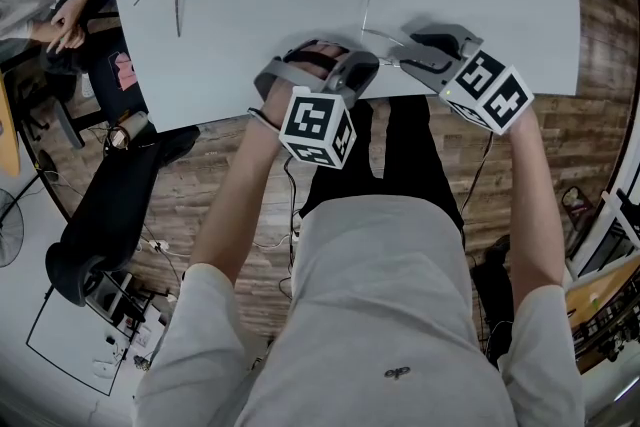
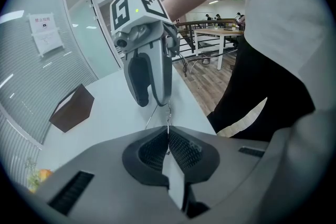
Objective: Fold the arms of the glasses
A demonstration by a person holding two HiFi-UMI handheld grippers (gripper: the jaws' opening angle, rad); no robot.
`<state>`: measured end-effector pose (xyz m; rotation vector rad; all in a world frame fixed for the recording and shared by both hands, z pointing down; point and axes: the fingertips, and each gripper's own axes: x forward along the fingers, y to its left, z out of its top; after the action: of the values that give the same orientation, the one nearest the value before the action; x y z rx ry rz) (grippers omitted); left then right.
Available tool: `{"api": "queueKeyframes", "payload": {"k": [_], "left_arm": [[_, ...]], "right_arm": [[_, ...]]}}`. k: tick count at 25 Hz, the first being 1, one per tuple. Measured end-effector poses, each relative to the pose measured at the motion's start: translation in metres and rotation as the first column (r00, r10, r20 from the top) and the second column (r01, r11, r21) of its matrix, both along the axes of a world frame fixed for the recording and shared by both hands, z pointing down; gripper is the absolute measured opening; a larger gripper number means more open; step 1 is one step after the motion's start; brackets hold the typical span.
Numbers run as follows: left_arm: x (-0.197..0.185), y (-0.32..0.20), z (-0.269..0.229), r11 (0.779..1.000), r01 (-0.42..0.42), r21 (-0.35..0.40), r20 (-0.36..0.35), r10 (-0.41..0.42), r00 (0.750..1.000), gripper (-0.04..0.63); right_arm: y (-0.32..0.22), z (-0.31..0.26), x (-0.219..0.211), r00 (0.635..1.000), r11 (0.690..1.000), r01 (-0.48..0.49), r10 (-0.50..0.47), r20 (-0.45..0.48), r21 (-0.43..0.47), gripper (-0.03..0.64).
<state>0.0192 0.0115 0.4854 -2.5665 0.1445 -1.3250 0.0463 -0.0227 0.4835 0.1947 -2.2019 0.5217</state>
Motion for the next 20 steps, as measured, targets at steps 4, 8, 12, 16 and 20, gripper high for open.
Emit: {"api": "queueKeyframes", "payload": {"k": [4, 8, 12, 16, 20], "left_arm": [[0.001, -0.001, 0.001, 1.000, -0.002, 0.000, 0.000, 0.002, 1.000, 0.021], [0.003, -0.001, 0.001, 1.000, -0.004, -0.001, 0.001, 0.004, 1.000, 0.021], [0.003, -0.001, 0.001, 1.000, 0.001, 0.002, 0.002, -0.001, 1.000, 0.021], [0.004, -0.001, 0.001, 1.000, 0.007, 0.005, 0.002, -0.007, 1.000, 0.021], [0.005, 0.000, 0.000, 1.000, 0.015, 0.011, 0.001, -0.015, 1.000, 0.021]], "right_arm": [[0.012, 0.005, -0.001, 0.997, 0.998, 0.060, -0.058, -0.049, 0.024, 0.235], [0.019, 0.015, -0.001, 0.992, 0.995, 0.085, -0.079, -0.094, 0.061, 0.235], [0.018, 0.019, -0.001, 0.993, 0.994, 0.073, -0.065, -0.097, 0.079, 0.199], [0.018, 0.020, -0.001, 0.994, 0.994, 0.064, -0.056, -0.090, 0.087, 0.181], [0.021, 0.022, 0.000, 0.993, 0.992, 0.078, -0.069, -0.098, 0.097, 0.164]]}}
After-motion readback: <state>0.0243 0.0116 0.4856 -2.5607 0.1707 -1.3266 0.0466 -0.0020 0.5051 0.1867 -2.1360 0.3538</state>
